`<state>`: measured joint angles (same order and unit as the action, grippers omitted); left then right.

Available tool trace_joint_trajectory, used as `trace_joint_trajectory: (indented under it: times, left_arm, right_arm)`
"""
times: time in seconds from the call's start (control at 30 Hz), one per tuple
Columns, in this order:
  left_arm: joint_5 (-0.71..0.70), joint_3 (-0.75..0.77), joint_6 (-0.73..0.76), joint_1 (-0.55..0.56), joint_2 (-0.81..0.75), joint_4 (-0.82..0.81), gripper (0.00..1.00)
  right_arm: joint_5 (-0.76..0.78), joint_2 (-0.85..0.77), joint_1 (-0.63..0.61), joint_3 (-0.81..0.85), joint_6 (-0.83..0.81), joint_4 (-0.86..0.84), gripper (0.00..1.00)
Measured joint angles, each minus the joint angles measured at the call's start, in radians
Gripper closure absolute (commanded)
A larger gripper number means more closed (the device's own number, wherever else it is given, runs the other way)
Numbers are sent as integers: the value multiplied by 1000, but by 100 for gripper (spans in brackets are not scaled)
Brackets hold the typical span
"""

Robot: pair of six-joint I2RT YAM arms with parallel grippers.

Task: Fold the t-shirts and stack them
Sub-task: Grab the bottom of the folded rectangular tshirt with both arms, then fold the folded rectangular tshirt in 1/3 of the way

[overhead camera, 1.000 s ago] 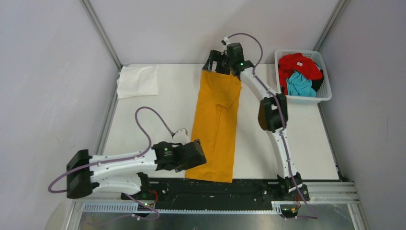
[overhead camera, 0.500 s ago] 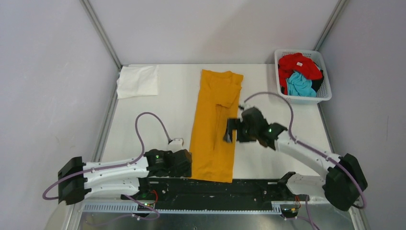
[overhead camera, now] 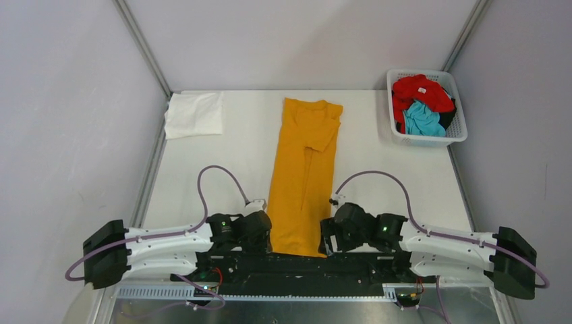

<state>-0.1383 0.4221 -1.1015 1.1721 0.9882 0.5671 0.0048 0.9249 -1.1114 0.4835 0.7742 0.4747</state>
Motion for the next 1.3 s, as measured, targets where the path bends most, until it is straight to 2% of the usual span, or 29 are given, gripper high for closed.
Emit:
trace_joint_trajectory:
  times: [0.07, 0.13, 0.3, 0.37, 0.47, 0.53, 0.67, 0.73, 0.9, 1.03, 1.17, 1.3]
  left_arm:
    - [12, -2, 0, -4, 20, -31, 82]
    - [21, -5, 0, -7, 34, -50, 88]
    - [41, -24, 7, -15, 16, -76, 95]
    - [47, -32, 10, -21, 3, -79, 99]
    - [50, -34, 11, -23, -1, -79, 100]
    - [50, -34, 11, -24, -1, -79, 100]
    - [48, -34, 11, -24, -3, -79, 100]
    - [45, -35, 11, -24, -12, -78, 100]
    - [29, -32, 31, -29, -91, -73, 100]
    - [17, 25, 87, -66, -108, -71, 100]
    - [0, 114, 146, -145, -86, -87, 100]
    - [-14, 203, 210, -245, -6, -126, 100]
  right_arm:
    - [-11, 15, -35, -29, 41, -2, 23]
    - [-21, 35, -58, -41, 66, -8, 27]
    - [-31, 94, -100, -46, 124, -62, 41]
    - [-29, 117, -106, -54, 142, -93, 44]
    - [-23, 149, -106, -62, 154, -129, 49]
    - [-14, 168, -107, -69, 162, -152, 58]
    - [17, 180, -107, -85, 183, -179, 89]
    - [25, 174, -109, -87, 188, -195, 100]
    - [43, 96, -112, -95, 175, -196, 100]
    - [60, 18, -91, -90, 139, -182, 100]
    - [60, -19, -9, -65, 83, -158, 100]
    - [11, -19, 137, -28, 13, -169, 100]
